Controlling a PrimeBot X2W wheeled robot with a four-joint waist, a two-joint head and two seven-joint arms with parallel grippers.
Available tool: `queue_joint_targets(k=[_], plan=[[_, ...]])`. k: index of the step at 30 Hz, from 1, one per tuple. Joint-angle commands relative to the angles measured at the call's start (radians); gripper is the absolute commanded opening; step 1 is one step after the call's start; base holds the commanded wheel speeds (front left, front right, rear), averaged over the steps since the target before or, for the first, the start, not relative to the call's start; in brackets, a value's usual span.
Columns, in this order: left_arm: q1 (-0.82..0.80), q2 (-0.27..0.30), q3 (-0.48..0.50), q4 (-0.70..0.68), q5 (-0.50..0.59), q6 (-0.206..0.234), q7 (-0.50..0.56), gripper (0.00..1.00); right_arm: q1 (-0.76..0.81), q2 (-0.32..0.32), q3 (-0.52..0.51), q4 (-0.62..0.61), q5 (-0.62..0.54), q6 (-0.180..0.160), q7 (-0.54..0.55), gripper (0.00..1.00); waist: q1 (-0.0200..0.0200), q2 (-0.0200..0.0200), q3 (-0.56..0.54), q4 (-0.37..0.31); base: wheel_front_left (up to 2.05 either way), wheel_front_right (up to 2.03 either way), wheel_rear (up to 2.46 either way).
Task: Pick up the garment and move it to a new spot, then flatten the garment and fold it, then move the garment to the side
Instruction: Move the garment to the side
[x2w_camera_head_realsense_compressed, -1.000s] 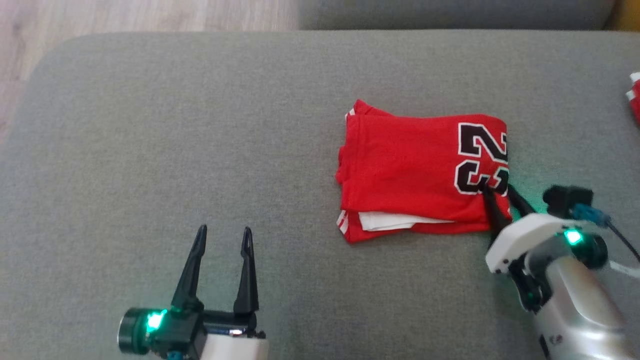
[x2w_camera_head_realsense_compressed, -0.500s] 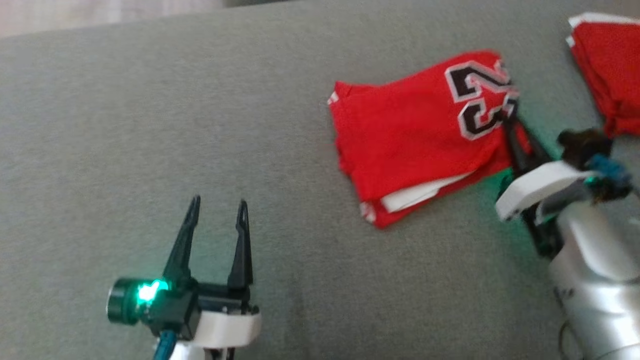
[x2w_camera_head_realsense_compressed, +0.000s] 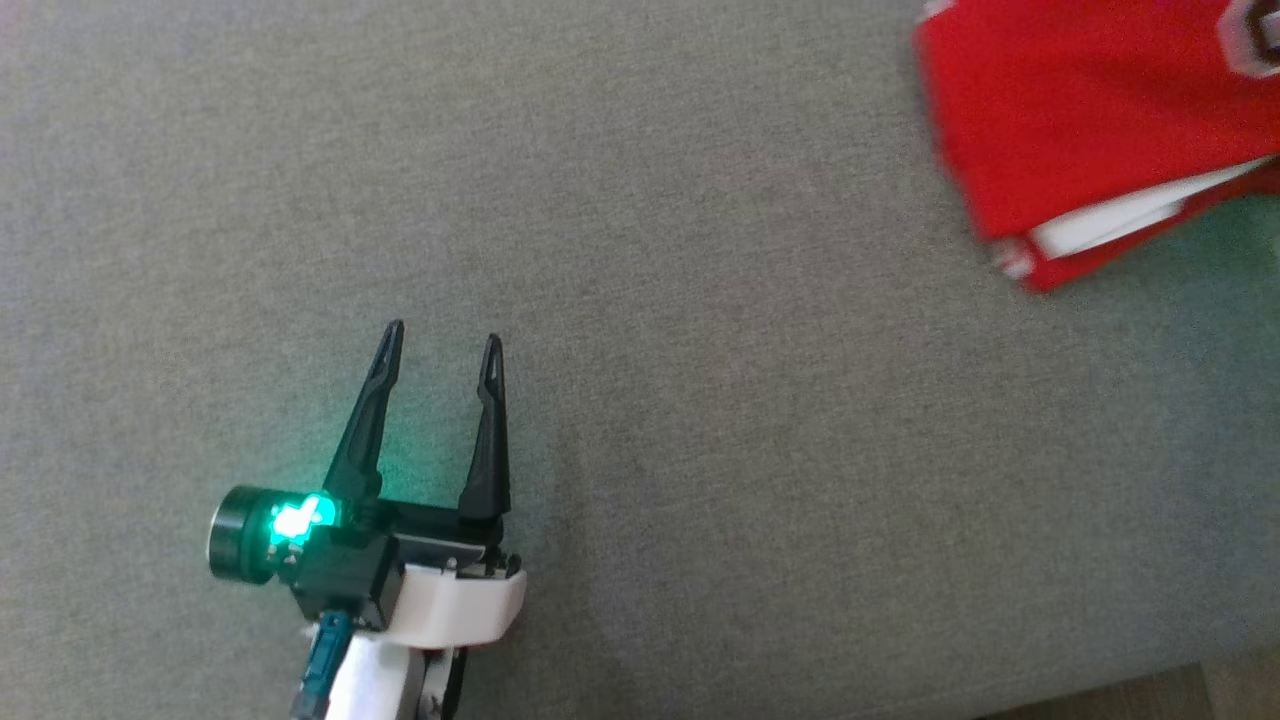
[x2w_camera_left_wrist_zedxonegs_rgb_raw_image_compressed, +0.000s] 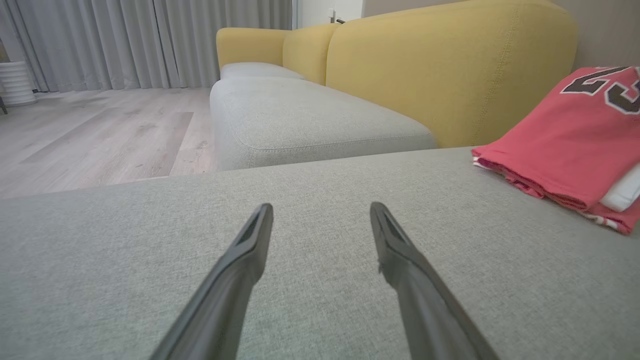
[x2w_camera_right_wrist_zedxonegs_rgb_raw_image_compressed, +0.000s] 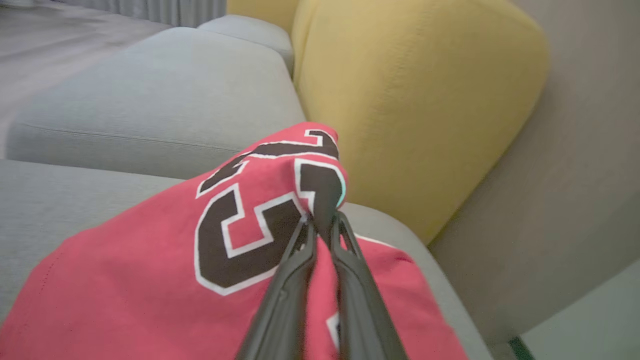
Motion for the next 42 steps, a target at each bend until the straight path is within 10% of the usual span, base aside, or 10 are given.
queue_joint_targets(k=[1,8,10,18,29,42], plan=[[-0.022,-0.004,0.026,-0.026,0.010,-0.003,-0.008,1.00,-0.004,-0.058,-0.031,-0.054,-0.009,-0.001,0.016,0.00,-0.0001,0.0000,0.014,0.002,0.00,0.00,0.00],[-0.039,-0.003,0.036,-0.024,0.018,-0.006,-0.008,1.00,-0.002,-0.161,-0.146,-0.100,-0.035,-0.001,0.103,0.09,-0.0001,0.0000,0.051,0.005,0.00,0.00,0.00],[-0.044,-0.003,0.039,-0.025,0.021,-0.007,-0.008,1.00,-0.010,-0.178,-0.172,-0.099,-0.058,-0.001,0.109,1.00,-0.0001,0.0000,0.059,0.004,0.00,0.00,0.00],[-0.053,-0.003,0.052,-0.009,-0.001,-0.014,-0.008,1.00,-0.019,-0.098,-0.187,-0.107,-0.194,-0.001,0.033,1.00,-0.0001,0.0000,0.035,-0.001,0.00,0.00,0.00],[0.038,-0.004,0.102,0.017,-0.090,0.021,-0.008,1.00,0.253,0.217,0.164,-0.114,-0.022,-0.001,-0.176,1.00,-0.0001,0.0000,-0.228,0.011,0.00,0.00,0.00],[0.229,-0.004,0.121,0.022,-0.121,0.056,-0.008,1.00,0.594,0.332,0.282,-0.261,-0.007,-0.001,-0.181,1.00,-0.0001,0.0000,-0.469,0.076,0.00,0.00,0.00]])
